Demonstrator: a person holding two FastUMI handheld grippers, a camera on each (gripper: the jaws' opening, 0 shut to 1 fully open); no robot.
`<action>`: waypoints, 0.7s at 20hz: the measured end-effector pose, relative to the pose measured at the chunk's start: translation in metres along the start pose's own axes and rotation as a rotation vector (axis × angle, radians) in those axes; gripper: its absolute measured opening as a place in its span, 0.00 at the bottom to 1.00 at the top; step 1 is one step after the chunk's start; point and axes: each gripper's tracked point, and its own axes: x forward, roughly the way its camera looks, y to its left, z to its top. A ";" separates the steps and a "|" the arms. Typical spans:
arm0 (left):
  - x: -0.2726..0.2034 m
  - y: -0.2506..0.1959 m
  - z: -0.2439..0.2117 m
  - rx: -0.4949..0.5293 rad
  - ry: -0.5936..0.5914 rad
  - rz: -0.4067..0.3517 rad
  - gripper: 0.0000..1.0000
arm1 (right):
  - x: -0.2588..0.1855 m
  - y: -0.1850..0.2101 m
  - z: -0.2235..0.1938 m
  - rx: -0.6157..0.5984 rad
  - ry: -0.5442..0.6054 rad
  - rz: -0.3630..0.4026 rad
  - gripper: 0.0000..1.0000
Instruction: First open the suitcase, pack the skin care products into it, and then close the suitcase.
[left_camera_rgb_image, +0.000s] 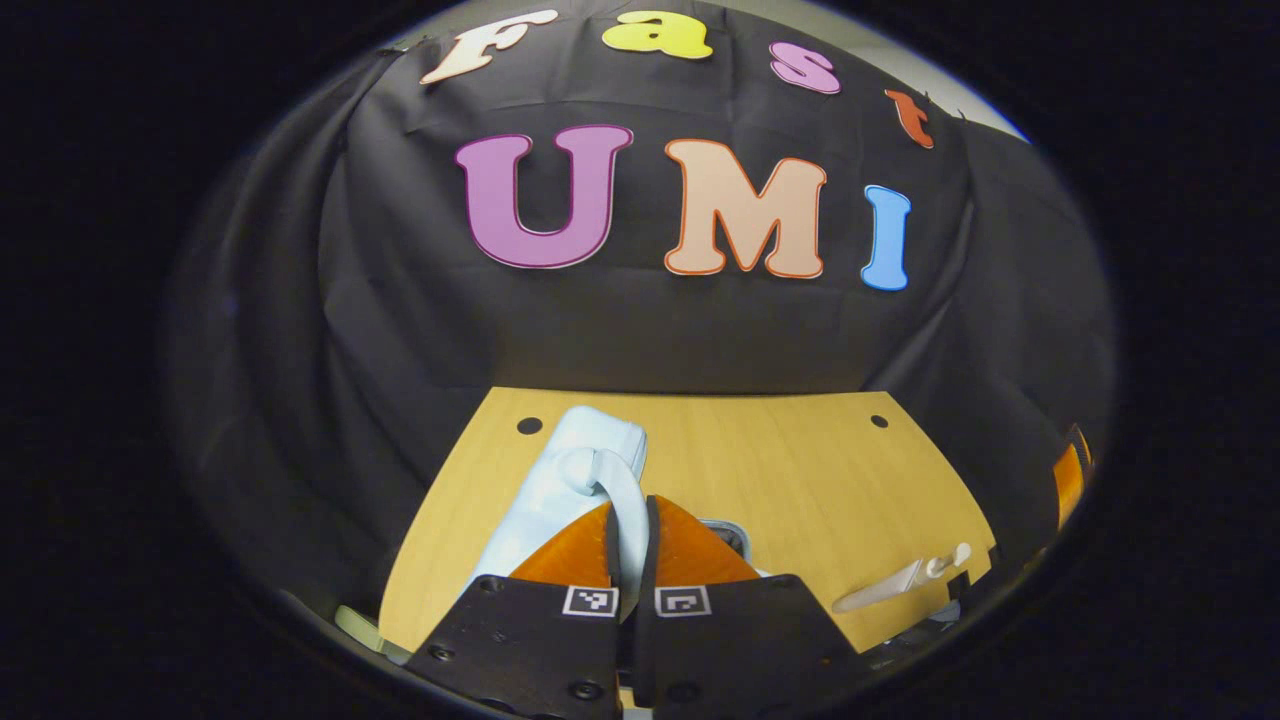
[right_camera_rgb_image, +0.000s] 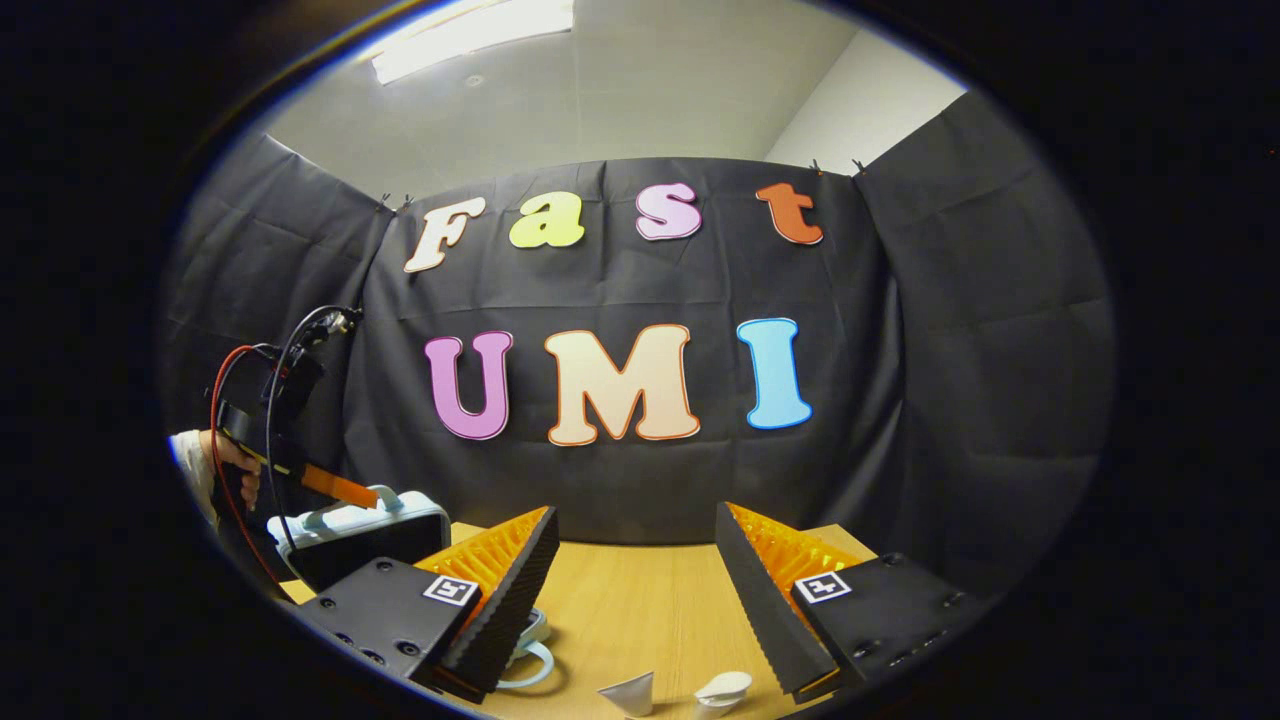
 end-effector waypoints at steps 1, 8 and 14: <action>-0.001 0.012 0.001 0.014 -0.002 0.014 0.00 | 0.000 0.006 -0.001 -0.003 -0.002 0.006 1.00; 0.004 0.088 0.005 0.055 -0.002 0.088 0.00 | 0.002 0.046 -0.002 -0.022 -0.009 0.036 0.99; 0.020 0.154 0.000 0.085 0.025 0.156 0.00 | 0.005 0.073 0.002 -0.040 -0.028 0.047 0.98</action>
